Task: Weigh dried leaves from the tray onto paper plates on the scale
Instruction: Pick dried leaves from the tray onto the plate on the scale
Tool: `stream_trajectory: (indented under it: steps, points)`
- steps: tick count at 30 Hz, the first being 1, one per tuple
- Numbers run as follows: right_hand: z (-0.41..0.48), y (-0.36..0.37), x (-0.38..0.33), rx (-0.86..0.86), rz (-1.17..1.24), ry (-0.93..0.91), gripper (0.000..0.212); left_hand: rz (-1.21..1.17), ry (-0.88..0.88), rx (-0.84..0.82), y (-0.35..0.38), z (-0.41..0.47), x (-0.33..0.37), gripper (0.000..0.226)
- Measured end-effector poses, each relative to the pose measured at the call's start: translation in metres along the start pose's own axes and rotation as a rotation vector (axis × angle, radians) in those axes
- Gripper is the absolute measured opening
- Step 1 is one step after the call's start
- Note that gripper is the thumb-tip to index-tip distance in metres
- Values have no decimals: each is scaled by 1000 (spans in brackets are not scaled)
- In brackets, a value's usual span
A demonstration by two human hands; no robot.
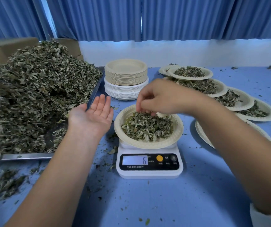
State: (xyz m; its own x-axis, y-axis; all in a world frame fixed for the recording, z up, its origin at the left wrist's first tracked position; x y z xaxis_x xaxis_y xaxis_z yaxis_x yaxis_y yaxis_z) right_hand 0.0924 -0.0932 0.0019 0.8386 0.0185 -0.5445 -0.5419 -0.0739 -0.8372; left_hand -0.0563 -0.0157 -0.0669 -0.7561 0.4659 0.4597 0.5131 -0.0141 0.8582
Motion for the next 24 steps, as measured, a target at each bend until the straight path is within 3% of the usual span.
stream_trajectory:
  steps: [3, 16, 24]
  points:
    - [4, 14, 5, -105, -91, 55, 22, 2, 5, 5, 0, 0, 0, 44]
    - [5, -6, -3, 163, 136, -48, 19, -20, -19, 10, -1, -1, 2, 43]
    - [73, 12, -63, 133, -30, -178, 15, -21, -72, -32, 0, 2, 5, 46]
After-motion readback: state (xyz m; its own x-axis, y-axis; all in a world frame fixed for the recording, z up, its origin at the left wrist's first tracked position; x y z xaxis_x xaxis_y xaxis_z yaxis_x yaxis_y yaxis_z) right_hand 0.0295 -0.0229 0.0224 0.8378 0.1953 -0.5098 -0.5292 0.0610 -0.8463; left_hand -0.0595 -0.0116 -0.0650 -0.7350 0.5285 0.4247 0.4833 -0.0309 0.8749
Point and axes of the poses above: each hand's wrist, its own z-axis towards the middle knuckle, its own y-axis out of the palm, x = y × z, the point moved 5 cm from there along z, towards the middle knuckle, and after that the axes turned 8 degrees about -x, right-handed, at the moved point
